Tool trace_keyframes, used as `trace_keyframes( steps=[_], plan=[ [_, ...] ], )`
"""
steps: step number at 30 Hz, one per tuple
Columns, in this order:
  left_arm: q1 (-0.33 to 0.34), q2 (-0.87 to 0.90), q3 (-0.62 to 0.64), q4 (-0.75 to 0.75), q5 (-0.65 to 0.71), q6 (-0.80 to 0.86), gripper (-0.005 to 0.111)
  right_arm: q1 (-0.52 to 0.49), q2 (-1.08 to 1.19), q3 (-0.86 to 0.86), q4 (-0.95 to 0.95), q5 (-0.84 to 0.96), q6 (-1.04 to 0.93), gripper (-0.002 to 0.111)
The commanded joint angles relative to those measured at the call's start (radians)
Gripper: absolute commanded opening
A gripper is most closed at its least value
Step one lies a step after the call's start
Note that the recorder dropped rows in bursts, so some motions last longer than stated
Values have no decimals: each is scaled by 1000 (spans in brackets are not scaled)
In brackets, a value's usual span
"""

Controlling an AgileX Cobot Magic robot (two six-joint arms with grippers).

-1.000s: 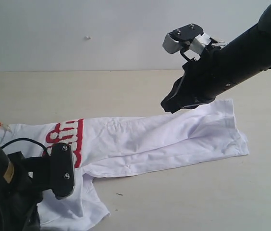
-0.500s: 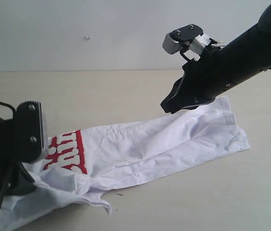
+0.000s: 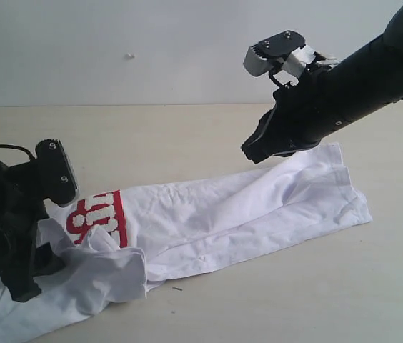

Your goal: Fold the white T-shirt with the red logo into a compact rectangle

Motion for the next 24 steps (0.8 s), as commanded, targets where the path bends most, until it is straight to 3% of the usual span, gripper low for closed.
trace_keyframes(
  steps=[1,7,15,24],
  plan=[
    [3,0,-17,8,-65,-47,73,1,-2,-7,-2,-14,-2,0],
    [18,-34,-17,15,-210,-47,67,1,-2,-7,-2,-14,-4,0],
    [134,-35,-17,-53,-221,-50,67,1,-2,-7,-6,-21,-4,0],
    [96,-39,-17,-91,-169,5,73,1,-2,-7,-8,-19,-4,0]
  ],
)
